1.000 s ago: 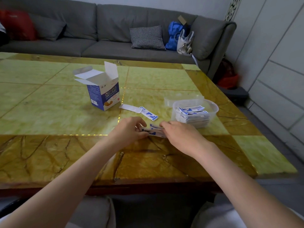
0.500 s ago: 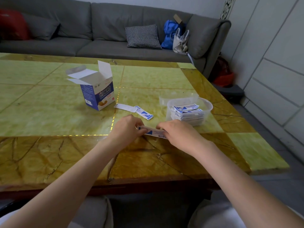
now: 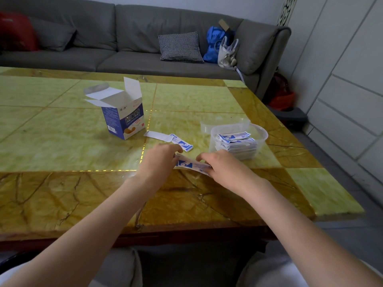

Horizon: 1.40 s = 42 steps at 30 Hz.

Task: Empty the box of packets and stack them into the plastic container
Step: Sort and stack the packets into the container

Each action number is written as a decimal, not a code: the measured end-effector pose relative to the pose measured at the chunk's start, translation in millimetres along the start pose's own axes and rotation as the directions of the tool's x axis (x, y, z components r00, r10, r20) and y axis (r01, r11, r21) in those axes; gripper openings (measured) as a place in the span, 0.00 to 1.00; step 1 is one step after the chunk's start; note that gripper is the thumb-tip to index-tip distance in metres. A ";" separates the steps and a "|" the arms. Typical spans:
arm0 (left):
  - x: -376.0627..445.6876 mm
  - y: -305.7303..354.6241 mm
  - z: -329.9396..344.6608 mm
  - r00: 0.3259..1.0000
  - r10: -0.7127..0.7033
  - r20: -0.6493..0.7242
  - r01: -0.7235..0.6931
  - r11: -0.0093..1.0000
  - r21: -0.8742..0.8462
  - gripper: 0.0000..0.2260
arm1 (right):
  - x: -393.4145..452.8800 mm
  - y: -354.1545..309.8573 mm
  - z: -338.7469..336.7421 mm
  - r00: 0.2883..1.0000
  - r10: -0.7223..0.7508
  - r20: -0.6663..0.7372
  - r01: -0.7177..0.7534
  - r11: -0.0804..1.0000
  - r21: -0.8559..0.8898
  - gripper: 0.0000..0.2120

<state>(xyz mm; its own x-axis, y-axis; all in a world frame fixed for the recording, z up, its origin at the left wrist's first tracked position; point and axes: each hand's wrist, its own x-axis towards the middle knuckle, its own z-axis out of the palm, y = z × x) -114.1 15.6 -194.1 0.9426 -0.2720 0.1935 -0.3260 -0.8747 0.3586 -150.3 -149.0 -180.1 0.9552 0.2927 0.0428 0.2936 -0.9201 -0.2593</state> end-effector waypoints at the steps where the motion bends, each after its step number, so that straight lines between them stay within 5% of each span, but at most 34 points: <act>1: -0.2 0.3 0.2 1.000 0.017 0.016 -0.018 0.998 0.057 0.13 | 0.1 0.1 0.3 1.000 -0.001 0.000 0.001 1.000 -0.018 0.14; 5: 1.4 0.4 -0.9 0.999 0.007 0.043 -0.011 0.995 0.100 0.11 | 2.6 0.5 1.7 1.000 0.019 -0.007 -0.019 0.999 -0.038 0.13; 12: 2.8 -5.2 -8.4 0.995 -0.056 0.081 0.061 0.996 -0.064 0.07 | 5.0 5.0 5.4 0.999 0.034 0.016 -0.034 0.999 -0.001 0.13; 17: 1.5 -5.3 -8.8 0.994 -0.111 0.002 0.110 0.984 -0.137 0.09 | 3.5 2.2 4.3 1.000 0.020 -0.005 -0.020 0.997 0.074 0.18; 22: -3.2 3.4 -0.4 0.997 0.039 0.070 -0.057 0.958 0.282 0.17 | 1.7 -2.0 8.6 0.997 -0.076 -0.008 0.075 0.994 -0.080 0.23; 25: -3.5 3.0 0.9 0.988 0.082 0.129 -0.125 0.920 0.372 0.17 | 1.3 -1.6 9.9 0.994 -0.111 -0.013 0.109 0.986 -0.123 0.24; 30: -2.5 -0.8 1.8 0.989 0.076 0.126 -0.110 0.953 0.284 0.17 | 3.0 -1.9 11.9 0.992 -0.122 -0.027 0.118 0.985 -0.126 0.22; 36: -1.1 -3.5 -10.5 0.999 -0.016 0.028 0.016 1.000 -0.025 0.11 | 3.5 4.3 7.1 0.996 -0.033 -0.079 0.032 0.999 -0.017 0.15; 42: 0.2 -5.3 -12.1 0.997 0.015 0.074 -0.012 0.999 -0.041 0.09 | 1.8 2.0 2.7 0.999 0.020 -0.034 -0.020 1.000 -0.009 0.16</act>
<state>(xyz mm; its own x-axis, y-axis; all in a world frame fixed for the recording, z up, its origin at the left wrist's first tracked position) -113.0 25.0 -185.0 0.9404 -0.3140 0.1303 -0.3397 -0.8541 0.3938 -148.0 -149.6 -183.1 0.9615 0.2655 0.0707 0.2747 -0.9280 -0.2518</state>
